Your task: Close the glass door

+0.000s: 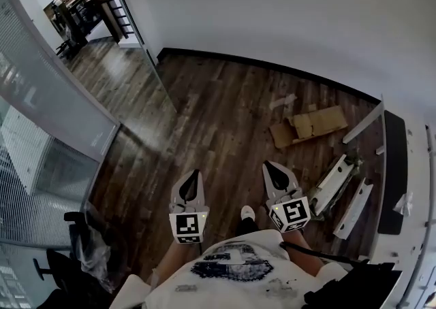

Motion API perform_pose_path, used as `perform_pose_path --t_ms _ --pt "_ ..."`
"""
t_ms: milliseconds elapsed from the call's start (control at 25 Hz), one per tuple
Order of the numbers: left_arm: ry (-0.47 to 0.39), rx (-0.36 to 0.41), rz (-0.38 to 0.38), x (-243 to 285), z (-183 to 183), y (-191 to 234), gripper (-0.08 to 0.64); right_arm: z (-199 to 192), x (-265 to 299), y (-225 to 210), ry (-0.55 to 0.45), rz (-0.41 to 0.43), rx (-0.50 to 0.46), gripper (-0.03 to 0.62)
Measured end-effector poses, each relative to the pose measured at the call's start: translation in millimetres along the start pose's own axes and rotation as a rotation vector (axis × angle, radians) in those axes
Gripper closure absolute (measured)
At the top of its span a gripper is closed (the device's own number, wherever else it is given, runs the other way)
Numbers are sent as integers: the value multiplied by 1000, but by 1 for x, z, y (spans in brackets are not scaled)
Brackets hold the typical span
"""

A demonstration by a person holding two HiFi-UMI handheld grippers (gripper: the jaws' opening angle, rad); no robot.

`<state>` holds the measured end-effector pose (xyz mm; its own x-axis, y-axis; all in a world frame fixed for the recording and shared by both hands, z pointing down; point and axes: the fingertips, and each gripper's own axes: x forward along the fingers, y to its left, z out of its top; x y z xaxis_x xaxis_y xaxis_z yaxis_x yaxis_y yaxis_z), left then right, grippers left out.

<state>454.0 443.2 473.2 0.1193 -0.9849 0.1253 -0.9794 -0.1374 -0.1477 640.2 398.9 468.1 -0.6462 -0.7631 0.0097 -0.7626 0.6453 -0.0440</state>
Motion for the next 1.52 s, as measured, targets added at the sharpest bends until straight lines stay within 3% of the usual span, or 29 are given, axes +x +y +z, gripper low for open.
perform_pose_path --t_ms 720,1160,1520 --pt "44 26 41 120 3 -11 558 -18 68 -91 31 66 31 594" --pt "58 28 79 149 3 7 558 -26 104 -108 41 88 50 594" --pt "28 11 75 226 6 39 558 -30 176 -141 65 75 36 594"
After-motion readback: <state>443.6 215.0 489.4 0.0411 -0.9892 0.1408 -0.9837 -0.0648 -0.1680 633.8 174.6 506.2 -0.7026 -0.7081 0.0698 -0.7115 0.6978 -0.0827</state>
